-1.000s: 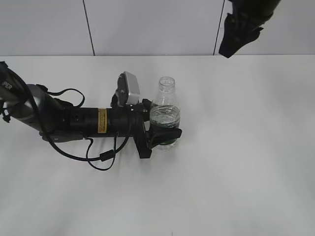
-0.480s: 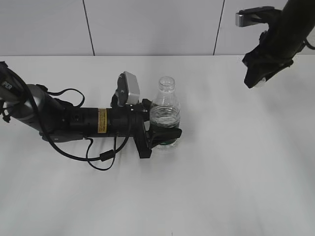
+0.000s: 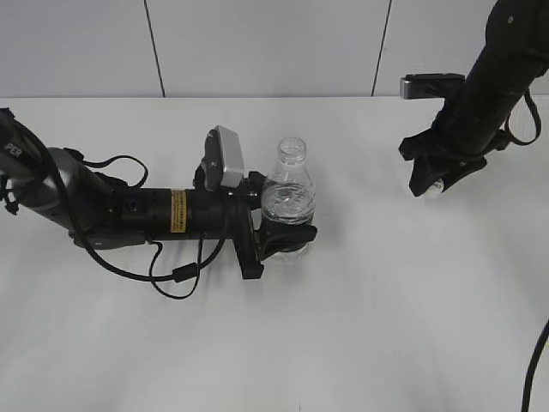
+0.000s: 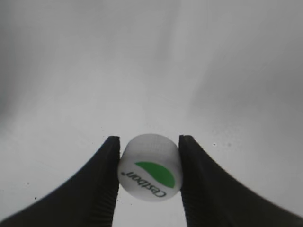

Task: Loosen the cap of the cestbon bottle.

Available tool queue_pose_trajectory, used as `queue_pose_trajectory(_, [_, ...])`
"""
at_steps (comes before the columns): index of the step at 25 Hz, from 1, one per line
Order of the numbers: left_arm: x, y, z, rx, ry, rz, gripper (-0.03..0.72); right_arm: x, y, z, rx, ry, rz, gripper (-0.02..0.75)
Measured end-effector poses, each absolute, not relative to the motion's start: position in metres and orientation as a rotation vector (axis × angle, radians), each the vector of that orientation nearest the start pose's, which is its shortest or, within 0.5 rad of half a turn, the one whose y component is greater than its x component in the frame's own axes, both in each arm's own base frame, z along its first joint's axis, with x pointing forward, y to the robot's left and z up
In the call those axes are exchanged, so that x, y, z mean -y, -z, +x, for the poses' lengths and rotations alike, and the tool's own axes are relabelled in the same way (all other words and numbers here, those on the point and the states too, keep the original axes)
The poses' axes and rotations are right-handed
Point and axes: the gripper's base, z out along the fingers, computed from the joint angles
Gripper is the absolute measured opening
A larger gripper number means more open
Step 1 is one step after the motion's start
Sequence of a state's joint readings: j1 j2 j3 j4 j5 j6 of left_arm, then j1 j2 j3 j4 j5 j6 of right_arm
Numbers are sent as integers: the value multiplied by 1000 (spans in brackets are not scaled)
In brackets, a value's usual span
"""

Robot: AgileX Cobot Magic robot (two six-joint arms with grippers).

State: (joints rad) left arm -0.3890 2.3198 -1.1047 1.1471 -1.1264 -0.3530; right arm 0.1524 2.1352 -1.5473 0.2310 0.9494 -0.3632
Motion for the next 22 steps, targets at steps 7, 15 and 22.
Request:
queue_pose_trajectory(7, [218, -66, 343, -1441, 885, 1203, 405, -82, -136, 426, -2899, -258, -550, 290])
queue_pose_trajectory(15, [217, -66, 346, -1453, 853, 1170, 405, -77, -135, 430, -2857, -154, -604, 290])
queue_pose_trajectory(22, [216, -67, 350, -1466, 825, 1129, 405, -77, -130, 431, -2856, -150, -603, 290])
